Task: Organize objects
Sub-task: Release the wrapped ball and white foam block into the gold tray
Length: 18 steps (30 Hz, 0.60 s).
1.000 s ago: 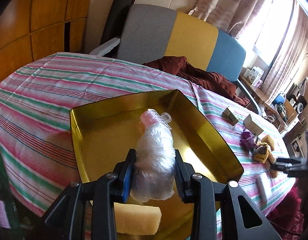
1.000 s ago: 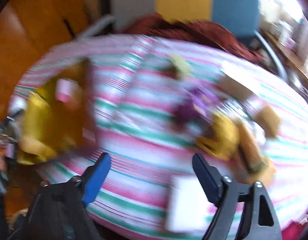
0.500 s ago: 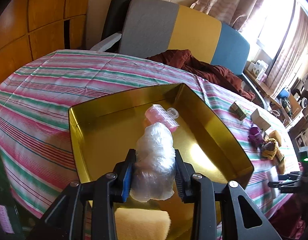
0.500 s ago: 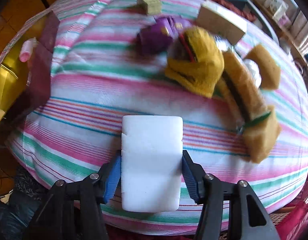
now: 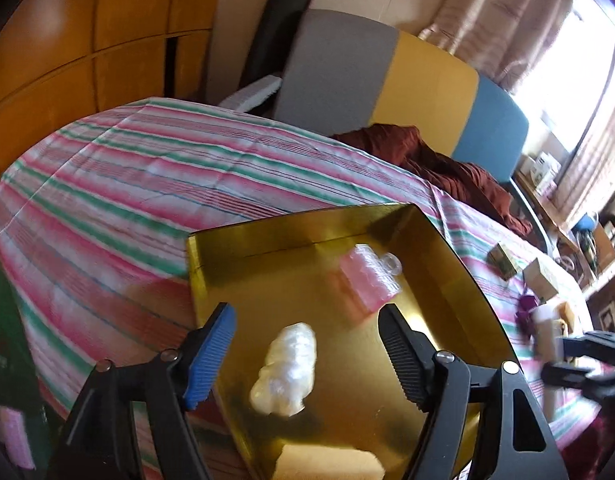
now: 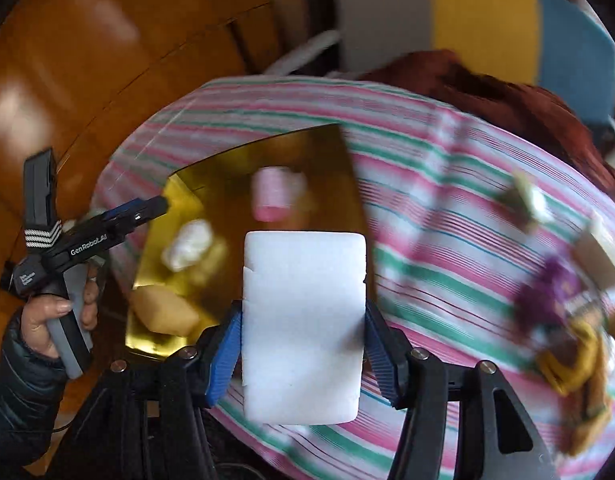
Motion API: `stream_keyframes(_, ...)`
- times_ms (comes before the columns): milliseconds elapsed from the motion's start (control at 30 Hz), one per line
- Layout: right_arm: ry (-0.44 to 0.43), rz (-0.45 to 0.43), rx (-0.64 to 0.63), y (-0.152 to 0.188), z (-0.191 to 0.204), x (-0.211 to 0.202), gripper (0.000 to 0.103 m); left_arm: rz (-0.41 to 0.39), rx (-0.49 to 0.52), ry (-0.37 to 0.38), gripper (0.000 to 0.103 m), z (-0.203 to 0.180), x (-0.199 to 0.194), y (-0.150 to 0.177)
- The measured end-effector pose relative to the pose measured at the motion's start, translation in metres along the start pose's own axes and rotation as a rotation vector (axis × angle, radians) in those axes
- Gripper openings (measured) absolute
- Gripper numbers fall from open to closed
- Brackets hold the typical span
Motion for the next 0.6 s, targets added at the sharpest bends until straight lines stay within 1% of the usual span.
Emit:
stream_keyframes(33, -0.016, 0.015, -0.011, 0.003, 0.008, 0.010, 0.062, -0.004, -0.001, -0.001, 0.075, 0.001, -0.004, 0.001)
stream_keyframes(67, -0.032, 0.039, -0.021, 0.006, 0.016, 0.019, 0.072, -0.011, 0.003, -0.006, 0.075, 0.003, -0.009, 0.002)
stream_keyframes(133, -0.051, 0.078, -0.023, 0.016, 0.024, 0.038, 0.083, -0.031, 0.013, -0.030, 0.075, 0.007, -0.020, 0.005)
stream_keyframes(233, -0.088, 0.092, 0.003, 0.028, 0.031, 0.043, 0.083, -0.052, -0.003, -0.049, 0.079, 0.014, -0.033, 0.012)
stream_keyframes(300, -0.089, 0.106, 0.008, 0.039, 0.031, 0.046, 0.083, -0.056, -0.001, -0.066, 0.079, 0.016, -0.039, 0.018)
stream_keyframes(400, -0.089, 0.107, 0.021, 0.048, 0.028, 0.040, 0.083, -0.054, 0.012, -0.066, 0.079, 0.010, -0.040, 0.022)
stream_keyframes(533, -0.062, 0.060, 0.054, 0.043, 0.020, 0.030, 0.083, -0.071, 0.067, -0.061, 0.079, -0.010, -0.044, 0.019)
stream_keyframes(567, -0.044, 0.041, 0.057, 0.042, 0.017, 0.026, 0.083, -0.080, 0.087, -0.062, 0.079, -0.016, -0.045, 0.018)
stream_keyframes(600, -0.018, 0.017, 0.057, 0.040, 0.013, 0.022, 0.083, -0.092, 0.110, -0.063, 0.082, -0.024, -0.047, 0.017)
Point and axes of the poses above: each gripper's, at about its wrist camera, not at the fingertips, and x roughly the way its jaws point, z to its left, y to its underside, the point moved 9 cm from there along x, roughly the way its jaws point, and after that the axes turned 13 degrees about -z, right-handed, at the moved point
